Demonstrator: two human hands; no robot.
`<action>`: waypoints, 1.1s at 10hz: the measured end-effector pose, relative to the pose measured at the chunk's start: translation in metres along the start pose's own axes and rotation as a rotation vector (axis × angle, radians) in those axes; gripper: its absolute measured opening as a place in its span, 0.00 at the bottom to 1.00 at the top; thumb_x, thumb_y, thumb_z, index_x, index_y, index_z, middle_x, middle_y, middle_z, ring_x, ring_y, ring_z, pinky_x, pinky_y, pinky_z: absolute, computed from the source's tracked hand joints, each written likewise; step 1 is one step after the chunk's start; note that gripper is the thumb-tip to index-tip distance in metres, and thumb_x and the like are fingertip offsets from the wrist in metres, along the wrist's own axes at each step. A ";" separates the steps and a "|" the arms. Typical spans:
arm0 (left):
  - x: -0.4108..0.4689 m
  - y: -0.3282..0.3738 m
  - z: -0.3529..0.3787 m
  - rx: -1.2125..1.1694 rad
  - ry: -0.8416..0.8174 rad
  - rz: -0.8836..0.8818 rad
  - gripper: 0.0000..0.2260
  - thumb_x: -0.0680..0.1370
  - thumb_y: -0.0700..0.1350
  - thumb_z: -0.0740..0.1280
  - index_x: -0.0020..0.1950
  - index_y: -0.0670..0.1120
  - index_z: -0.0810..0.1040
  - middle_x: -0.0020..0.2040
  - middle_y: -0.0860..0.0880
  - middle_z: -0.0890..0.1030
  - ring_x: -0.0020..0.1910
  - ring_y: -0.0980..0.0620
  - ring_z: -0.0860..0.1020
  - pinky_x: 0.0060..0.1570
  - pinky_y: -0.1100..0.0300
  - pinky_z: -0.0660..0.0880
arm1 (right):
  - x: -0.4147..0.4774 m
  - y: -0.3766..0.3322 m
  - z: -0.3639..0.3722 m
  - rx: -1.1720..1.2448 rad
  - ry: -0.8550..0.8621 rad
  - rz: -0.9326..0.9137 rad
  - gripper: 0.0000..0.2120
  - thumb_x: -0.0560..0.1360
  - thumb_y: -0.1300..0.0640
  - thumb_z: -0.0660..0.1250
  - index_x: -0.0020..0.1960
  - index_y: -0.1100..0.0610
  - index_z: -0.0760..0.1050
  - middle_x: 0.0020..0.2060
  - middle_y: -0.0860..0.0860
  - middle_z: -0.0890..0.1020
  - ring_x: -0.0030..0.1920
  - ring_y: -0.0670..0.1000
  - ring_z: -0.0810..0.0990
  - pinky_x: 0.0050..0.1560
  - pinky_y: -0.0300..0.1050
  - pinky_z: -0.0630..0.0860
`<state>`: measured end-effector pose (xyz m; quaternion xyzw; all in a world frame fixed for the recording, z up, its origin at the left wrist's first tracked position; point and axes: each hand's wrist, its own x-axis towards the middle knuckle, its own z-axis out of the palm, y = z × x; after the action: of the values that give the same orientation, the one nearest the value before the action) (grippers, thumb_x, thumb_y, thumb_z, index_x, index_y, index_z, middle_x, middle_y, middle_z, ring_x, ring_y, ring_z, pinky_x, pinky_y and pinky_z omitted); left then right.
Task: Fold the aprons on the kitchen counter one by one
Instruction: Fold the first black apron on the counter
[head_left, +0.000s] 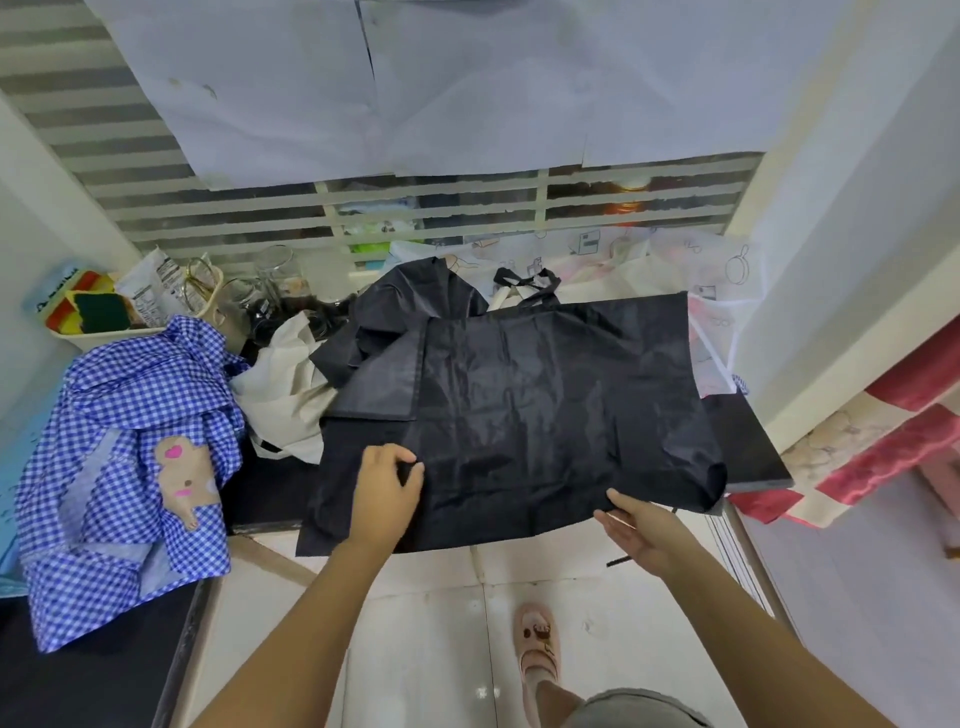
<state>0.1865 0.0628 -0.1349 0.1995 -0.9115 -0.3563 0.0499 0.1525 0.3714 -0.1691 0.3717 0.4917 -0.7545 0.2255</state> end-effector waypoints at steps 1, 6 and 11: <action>0.007 0.009 0.037 0.115 -0.304 -0.205 0.32 0.74 0.54 0.71 0.73 0.44 0.62 0.71 0.42 0.60 0.69 0.40 0.64 0.67 0.47 0.67 | 0.009 -0.008 -0.008 0.018 0.072 -0.052 0.04 0.77 0.62 0.67 0.51 0.61 0.75 0.40 0.55 0.83 0.38 0.51 0.82 0.26 0.35 0.77; 0.017 0.001 0.065 0.328 -0.459 -0.347 0.50 0.72 0.54 0.74 0.78 0.48 0.39 0.77 0.39 0.36 0.75 0.34 0.37 0.70 0.38 0.57 | 0.040 -0.021 -0.076 0.256 0.412 -0.105 0.10 0.78 0.63 0.63 0.59 0.59 0.70 0.54 0.55 0.78 0.45 0.49 0.80 0.52 0.41 0.80; 0.042 -0.002 0.037 0.299 -0.548 -0.306 0.40 0.74 0.59 0.70 0.76 0.44 0.53 0.74 0.39 0.60 0.71 0.37 0.63 0.68 0.46 0.65 | -0.077 -0.158 -0.058 -0.286 -0.362 -0.463 0.23 0.58 0.53 0.74 0.50 0.61 0.77 0.18 0.45 0.62 0.17 0.41 0.57 0.20 0.32 0.53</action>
<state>0.1399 0.0681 -0.1662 0.2355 -0.8926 -0.2627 -0.2806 0.1083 0.4874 -0.0316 0.0743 0.6160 -0.7630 0.1814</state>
